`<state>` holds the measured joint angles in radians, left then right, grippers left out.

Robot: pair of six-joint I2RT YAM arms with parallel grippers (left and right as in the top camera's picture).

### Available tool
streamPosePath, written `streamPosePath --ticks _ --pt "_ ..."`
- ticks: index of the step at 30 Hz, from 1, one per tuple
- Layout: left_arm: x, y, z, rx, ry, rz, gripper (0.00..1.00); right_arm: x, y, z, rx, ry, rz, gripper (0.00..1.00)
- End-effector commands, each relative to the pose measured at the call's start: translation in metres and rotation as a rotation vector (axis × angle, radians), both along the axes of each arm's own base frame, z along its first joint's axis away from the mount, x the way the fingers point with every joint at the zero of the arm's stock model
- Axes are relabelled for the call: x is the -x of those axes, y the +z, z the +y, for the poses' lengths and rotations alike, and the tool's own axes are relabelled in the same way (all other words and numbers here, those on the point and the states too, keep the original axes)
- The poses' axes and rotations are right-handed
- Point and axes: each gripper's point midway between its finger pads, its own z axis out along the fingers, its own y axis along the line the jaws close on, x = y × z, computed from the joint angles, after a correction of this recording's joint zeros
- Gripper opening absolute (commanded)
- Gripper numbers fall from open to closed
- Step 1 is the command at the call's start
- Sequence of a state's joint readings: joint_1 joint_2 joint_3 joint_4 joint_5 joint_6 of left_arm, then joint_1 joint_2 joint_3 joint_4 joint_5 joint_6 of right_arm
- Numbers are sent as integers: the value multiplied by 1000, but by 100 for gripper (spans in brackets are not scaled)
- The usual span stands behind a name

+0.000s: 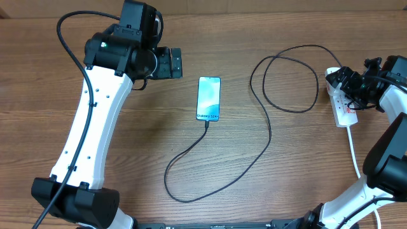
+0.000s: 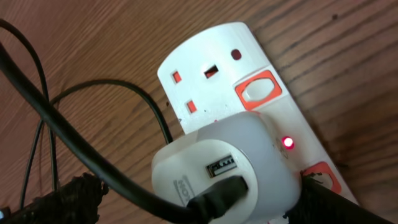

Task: Plug charger to phone and switch on socket
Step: 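Lift the right gripper away from the power strip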

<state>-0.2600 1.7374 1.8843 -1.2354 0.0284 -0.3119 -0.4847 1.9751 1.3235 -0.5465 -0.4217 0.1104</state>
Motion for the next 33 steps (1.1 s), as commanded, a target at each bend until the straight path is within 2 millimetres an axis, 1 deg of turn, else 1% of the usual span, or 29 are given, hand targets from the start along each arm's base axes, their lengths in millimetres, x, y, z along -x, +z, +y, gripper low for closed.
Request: streamPosePath --ticks 1,2,4,9,14,18,24,33 --pt "-1 -1 1 -8 4 1 100 14 -21 12 -59 -50 109 96" --pt "-1 -1 1 -8 4 1 100 15 -19 9 -47 -62 120 96" --pt "-1 -1 1 -8 4 1 100 18 -5 1 -9 -107 137 95" --pt "-1 -1 1 -8 4 1 100 22 25 -8 40 -167 124 95" --pt "-1 -1 1 -8 4 1 100 32 55 -16 92 -230 122 95" --pt "-1 -1 1 -8 4 1 100 40 76 -14 109 -237 106 95" --pt "-1 -1 1 -8 4 1 100 64 104 -18 156 -328 121 96" --pt "-1 -1 1 -8 4 1 100 92 141 -5 162 -346 100 96"
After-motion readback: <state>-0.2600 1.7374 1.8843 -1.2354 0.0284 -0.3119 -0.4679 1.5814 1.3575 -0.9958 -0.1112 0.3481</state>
